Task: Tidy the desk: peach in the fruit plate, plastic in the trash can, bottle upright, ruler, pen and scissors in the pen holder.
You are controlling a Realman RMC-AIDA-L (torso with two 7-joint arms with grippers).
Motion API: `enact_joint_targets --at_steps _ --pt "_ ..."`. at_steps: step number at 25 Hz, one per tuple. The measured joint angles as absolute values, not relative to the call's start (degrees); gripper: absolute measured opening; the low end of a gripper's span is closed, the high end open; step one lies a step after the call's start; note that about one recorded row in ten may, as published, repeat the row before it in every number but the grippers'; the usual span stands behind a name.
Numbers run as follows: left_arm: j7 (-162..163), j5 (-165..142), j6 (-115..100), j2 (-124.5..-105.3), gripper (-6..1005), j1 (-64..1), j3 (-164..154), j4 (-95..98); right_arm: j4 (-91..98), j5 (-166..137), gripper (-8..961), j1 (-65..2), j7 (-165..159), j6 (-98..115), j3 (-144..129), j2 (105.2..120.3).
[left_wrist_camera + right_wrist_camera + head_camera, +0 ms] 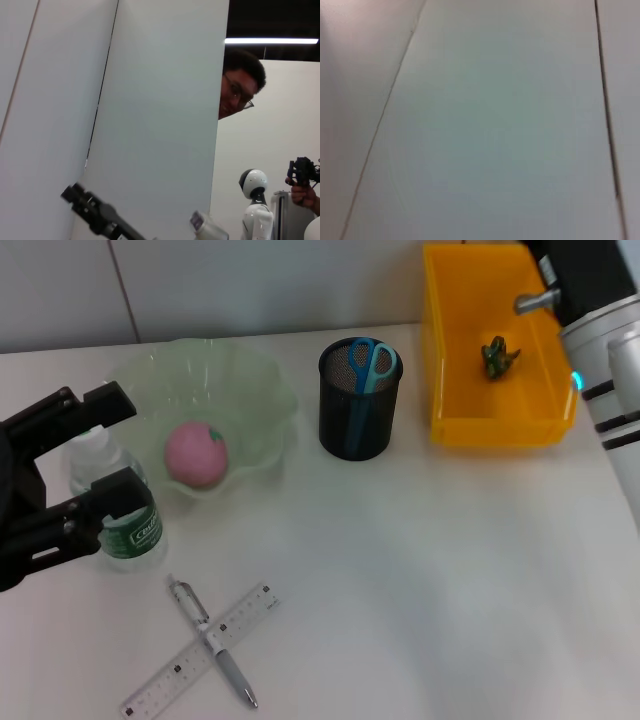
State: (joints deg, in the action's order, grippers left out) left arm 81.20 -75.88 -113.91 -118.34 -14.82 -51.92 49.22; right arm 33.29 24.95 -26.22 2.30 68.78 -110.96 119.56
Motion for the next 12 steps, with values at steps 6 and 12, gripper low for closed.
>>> enact_joint_targets --at_steps 6,12 --pt "83.06 -76.68 -113.8 -118.02 786 -14.89 -51.76 50.25 32.89 21.47 517 -25.69 -9.13 65.87 -110.92 119.36" --pt "83.32 -77.29 -113.81 -118.02 787 -14.5 -52.12 50.72 33.02 20.42 516 -23.41 -15.97 69.29 -113.61 119.72"
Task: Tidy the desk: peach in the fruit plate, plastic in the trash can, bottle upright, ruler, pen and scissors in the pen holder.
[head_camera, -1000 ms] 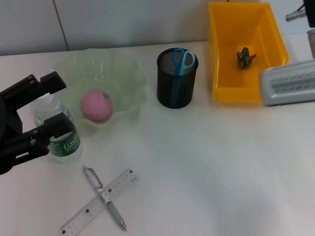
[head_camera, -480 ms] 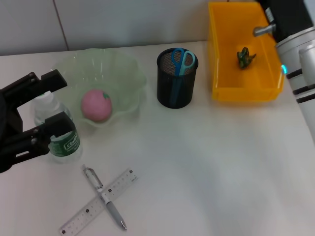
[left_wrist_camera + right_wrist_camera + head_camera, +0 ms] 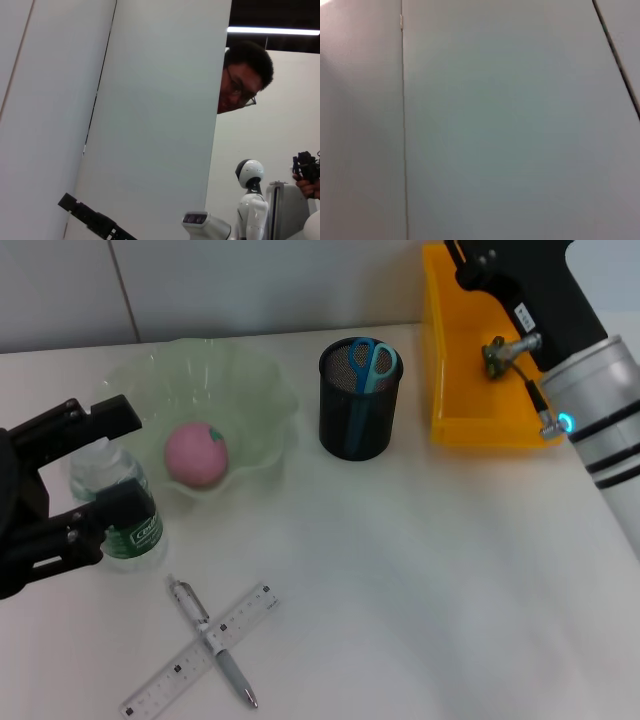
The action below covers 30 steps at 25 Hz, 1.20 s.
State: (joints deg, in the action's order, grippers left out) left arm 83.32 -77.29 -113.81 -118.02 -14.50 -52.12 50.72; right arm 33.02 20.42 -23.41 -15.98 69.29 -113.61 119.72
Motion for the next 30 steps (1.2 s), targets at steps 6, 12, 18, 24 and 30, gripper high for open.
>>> enact_joint_targets --at_steps 6,12,18,24,30 --pt "83.3 -79.64 -113.83 -118.11 787 -14.44 -52.12 51.31 32.79 8.35 579 -22.6 -30.67 69.58 -111.55 118.59" --pt "83.11 -81.69 -113.77 -118.12 786 -14.71 -51.7 51.44 34.22 -24.47 673 -22.05 -59.07 71.11 -97.97 115.72" --pt "82.68 -84.13 -112.88 -118.01 786 -14.8 -51.42 52.37 35.08 -59.26 768 -23.46 -81.81 85.38 -78.57 112.86" --pt "83.29 -88.44 -111.53 -117.96 787 -15.15 -51.17 55.39 36.18 -85.63 797 -26.48 -92.86 96.31 -62.19 109.94" --pt "88.8 -94.94 -109.57 -118.08 787 -15.99 -50.95 62.38 37.69 -102.99 795 -28.6 -93.57 106.97 -50.61 107.91"
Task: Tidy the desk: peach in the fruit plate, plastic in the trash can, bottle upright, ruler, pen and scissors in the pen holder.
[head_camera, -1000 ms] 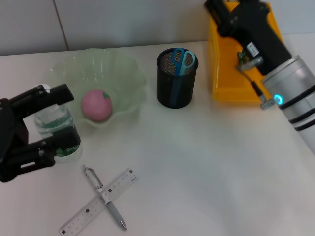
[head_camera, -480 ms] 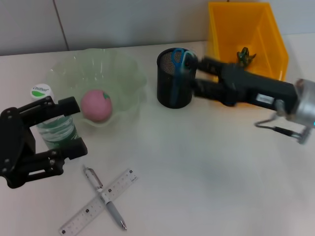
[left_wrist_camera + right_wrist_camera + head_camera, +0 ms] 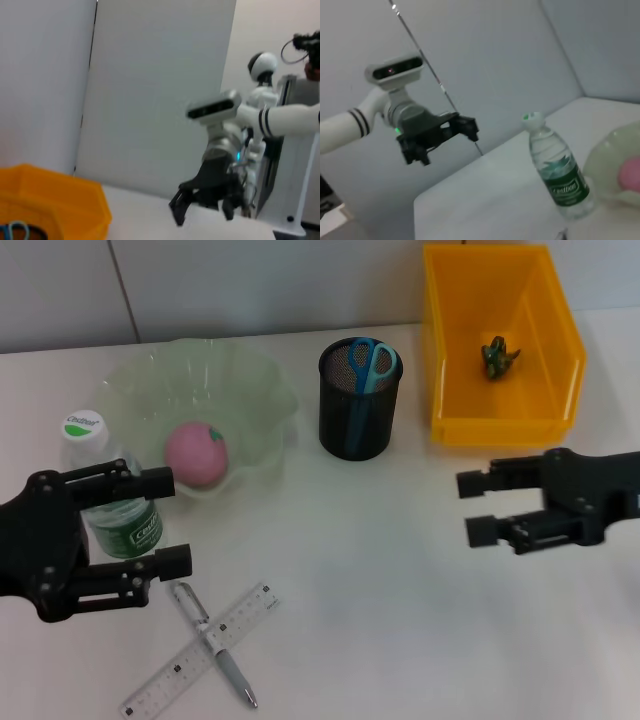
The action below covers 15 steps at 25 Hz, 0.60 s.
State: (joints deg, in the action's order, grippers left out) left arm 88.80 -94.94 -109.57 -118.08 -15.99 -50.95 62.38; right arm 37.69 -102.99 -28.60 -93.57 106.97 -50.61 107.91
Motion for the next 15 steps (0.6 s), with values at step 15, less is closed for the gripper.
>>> enact_joint_targets --at_steps 15 --pt "113.45 -105.08 -107.96 -118.41 787 -18.89 -59.84 81.96 39.65 -110.84 794 -28.31 -91.91 107.62 -48.7 108.1"
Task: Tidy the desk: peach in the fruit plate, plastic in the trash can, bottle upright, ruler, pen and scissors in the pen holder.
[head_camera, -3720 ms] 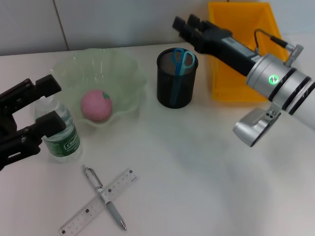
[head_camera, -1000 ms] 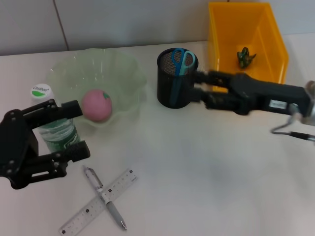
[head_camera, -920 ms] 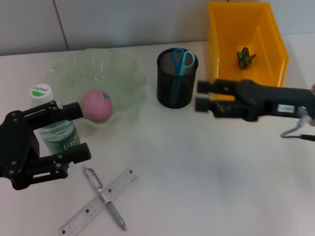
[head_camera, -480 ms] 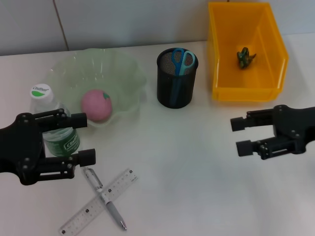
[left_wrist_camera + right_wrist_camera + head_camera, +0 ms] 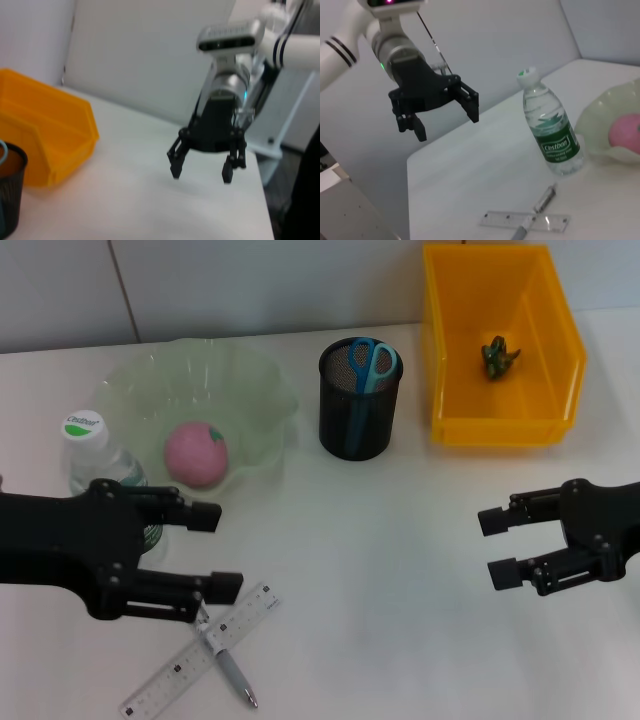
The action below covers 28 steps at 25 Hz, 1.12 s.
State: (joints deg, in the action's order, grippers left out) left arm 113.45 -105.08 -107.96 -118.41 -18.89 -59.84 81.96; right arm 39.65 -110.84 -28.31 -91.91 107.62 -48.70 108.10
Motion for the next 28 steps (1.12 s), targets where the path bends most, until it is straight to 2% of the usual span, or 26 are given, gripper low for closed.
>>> enact_joint_targets --at_steps 8,16,17,19,22,24,25,28 --pt "127.15 -111.79 -107.89 -118.52 786 -22.08 -68.37 93.17 39.64 -113.57 793 -28.56 -92.46 106.72 -48.95 108.11" --pt "135.59 -118.05 -107.5 -118.66 785 -26.98 -74.0 94.59 40.49 -115.85 793 -28.68 -92.71 106.86 -48.94 108.19" --pt "139.33 -123.34 -105.76 -118.8 785 -29.35 -78.2 94.24 40.72 -115.87 793 -28.68 -92.57 106.88 -49.01 108.19" --pt "139.33 -123.34 -105.76 -118.8 785 -29.35 -78.2 94.24 41.51 -116.19 793 -28.77 -92.14 106.9 -49.14 108.32" --pt "140.16 -125.73 -103.67 -118.9 784 -31.25 -82.08 91.41 43.62 -117.21 793 -29.11 -90.3 106.75 -49.3 109.03" --pt "139.92 -126.43 -102.43 -118.91 784 -31.62 -83.02 90.06 46.01 -118.0 792 -29.15 -88.93 106.43 -49.54 109.98" --pt "139.88 -126.53 -102.07 -118.91 784 -31.66 -83.23 89.71 48.82 -119.06 792 -29.19 -88.15 106.11 -49.76 110.97" --pt "139.7 -127.07 -100.09 -118.92 783 -32.06 -84.29 87.78 51.3 -119.99 792 -29.61 -87.89 105.44 -50.14 111.75"
